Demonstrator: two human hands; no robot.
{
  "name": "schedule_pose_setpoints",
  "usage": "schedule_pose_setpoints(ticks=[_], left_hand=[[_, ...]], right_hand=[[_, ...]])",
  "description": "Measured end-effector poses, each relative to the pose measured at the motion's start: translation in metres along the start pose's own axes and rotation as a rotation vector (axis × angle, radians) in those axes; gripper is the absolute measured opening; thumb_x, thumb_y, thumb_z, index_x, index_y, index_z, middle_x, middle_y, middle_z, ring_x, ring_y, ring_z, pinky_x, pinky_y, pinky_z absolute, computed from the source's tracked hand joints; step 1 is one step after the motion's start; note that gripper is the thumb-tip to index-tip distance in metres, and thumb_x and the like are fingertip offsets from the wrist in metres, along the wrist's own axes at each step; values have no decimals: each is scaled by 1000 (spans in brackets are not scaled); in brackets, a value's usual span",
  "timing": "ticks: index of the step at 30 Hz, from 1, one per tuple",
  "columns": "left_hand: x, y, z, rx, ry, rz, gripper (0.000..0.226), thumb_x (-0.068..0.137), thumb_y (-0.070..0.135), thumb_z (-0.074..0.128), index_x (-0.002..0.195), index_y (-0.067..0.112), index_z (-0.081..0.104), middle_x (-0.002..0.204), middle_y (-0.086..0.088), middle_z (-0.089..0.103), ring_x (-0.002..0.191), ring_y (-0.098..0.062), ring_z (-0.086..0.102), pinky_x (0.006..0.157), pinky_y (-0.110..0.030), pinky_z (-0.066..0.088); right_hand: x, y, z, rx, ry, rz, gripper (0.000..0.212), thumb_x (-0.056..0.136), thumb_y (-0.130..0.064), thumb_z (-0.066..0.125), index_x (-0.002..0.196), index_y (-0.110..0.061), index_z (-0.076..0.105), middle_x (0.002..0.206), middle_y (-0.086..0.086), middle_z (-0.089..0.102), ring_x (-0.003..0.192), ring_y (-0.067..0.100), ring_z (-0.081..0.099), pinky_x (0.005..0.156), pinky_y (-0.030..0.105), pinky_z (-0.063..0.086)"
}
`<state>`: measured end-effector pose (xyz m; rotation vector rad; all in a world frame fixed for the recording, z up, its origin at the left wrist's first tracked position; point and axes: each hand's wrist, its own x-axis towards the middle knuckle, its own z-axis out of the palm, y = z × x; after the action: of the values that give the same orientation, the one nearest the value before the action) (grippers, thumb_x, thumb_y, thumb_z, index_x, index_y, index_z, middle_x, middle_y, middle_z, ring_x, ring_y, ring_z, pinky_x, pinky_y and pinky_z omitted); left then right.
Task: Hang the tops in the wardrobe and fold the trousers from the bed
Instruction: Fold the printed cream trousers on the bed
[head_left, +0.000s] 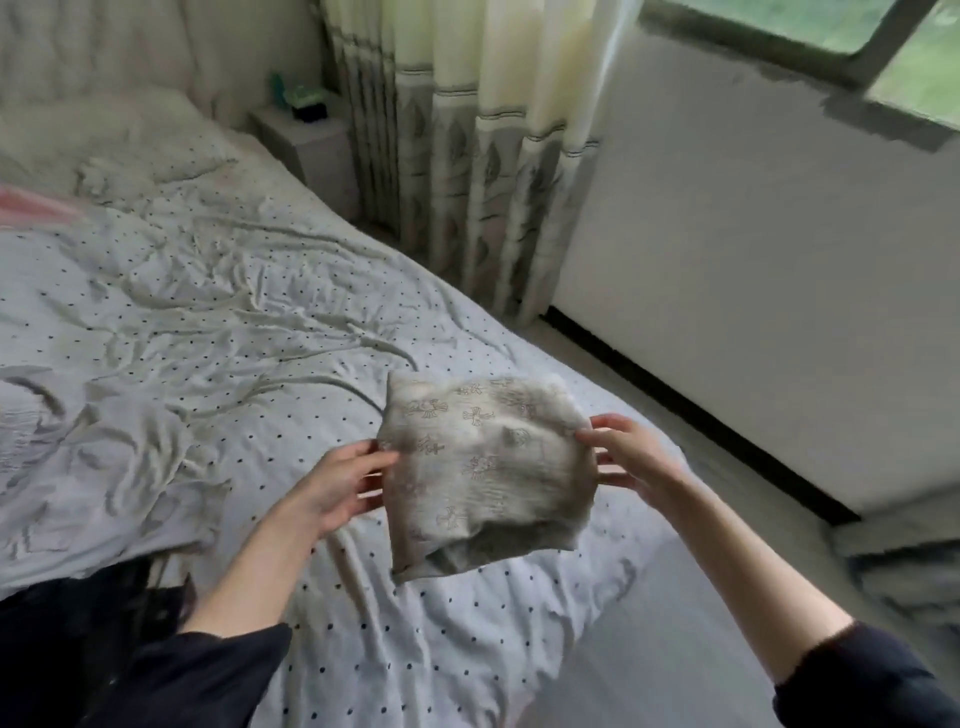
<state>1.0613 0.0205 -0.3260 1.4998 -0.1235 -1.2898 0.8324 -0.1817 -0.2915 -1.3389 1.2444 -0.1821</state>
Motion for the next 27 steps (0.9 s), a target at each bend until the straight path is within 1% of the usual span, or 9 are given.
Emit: schedule_pose_setpoints(ticks=[3, 7, 11, 14, 17, 21, 23, 26, 27], left_hand=[[7, 7, 83, 123, -148, 38, 11, 90, 5, 55, 95, 11, 63, 72, 0, 70, 69, -15, 62, 63, -30, 49], [5, -1, 213, 262, -349, 75, 11, 91, 6, 54, 95, 9, 63, 74, -2, 69, 69, -14, 63, 60, -29, 50], [-10, -25, 321, 391, -542, 82, 15, 93, 7, 52, 89, 14, 65, 71, 3, 69, 64, -9, 63, 56, -24, 49], [-36, -52, 409, 488, -748, 62, 15, 92, 7, 53, 87, 15, 65, 74, 3, 69, 63, -8, 63, 56, -23, 51], [-68, -75, 473, 541, -940, 42, 15, 91, 5, 54, 85, 16, 64, 75, 3, 70, 63, -8, 65, 56, -22, 53], [-116, -103, 547, 653, -1141, 32, 11, 90, 7, 55, 89, 14, 63, 81, 0, 68, 71, -15, 61, 67, -28, 49], [-144, -118, 586, 700, -1254, 20, 8, 90, 8, 55, 88, 13, 60, 81, -1, 64, 71, -15, 58, 67, -29, 46], [-191, -132, 640, 747, -1438, 16, 6, 90, 8, 56, 95, 10, 55, 82, -4, 60, 69, -16, 56, 66, -30, 46], [-203, -134, 652, 753, -1474, 34, 7, 89, 8, 56, 96, 10, 55, 80, -3, 60, 66, -14, 57, 63, -28, 47]], right_hand=[[-39, 22, -79, 112, 154, -27, 6, 85, -11, 63, 85, -17, 63, 77, 0, 62, 63, 11, 57, 54, 24, 47], [-104, 70, -186, 246, 396, -54, 7, 87, -10, 60, 93, -12, 64, 71, -1, 61, 48, 3, 56, 44, 18, 45], [-168, 121, -261, 345, 580, -28, 9, 89, -10, 60, 97, -11, 64, 76, 2, 63, 55, 8, 59, 49, 21, 48], [-236, 168, -313, 428, 752, -9, 6, 88, -10, 60, 87, -13, 65, 65, -4, 64, 51, 5, 58, 47, 19, 47], [-295, 201, -343, 482, 922, 20, 7, 87, -10, 61, 84, -15, 64, 69, -3, 63, 54, 7, 57, 47, 18, 46], [-365, 233, -366, 568, 1176, 46, 5, 87, -10, 62, 87, -14, 65, 76, 1, 62, 62, 13, 54, 54, 23, 44], [-404, 243, -372, 616, 1334, 43, 7, 86, -10, 63, 82, -15, 66, 75, 1, 62, 64, 13, 53, 55, 24, 42], [-462, 253, -379, 664, 1591, 29, 12, 85, -10, 63, 77, -18, 66, 71, -2, 62, 60, 9, 52, 50, 19, 40], [-474, 252, -381, 667, 1633, 18, 12, 85, -10, 63, 77, -18, 66, 71, -3, 62, 60, 8, 52, 50, 18, 40]])
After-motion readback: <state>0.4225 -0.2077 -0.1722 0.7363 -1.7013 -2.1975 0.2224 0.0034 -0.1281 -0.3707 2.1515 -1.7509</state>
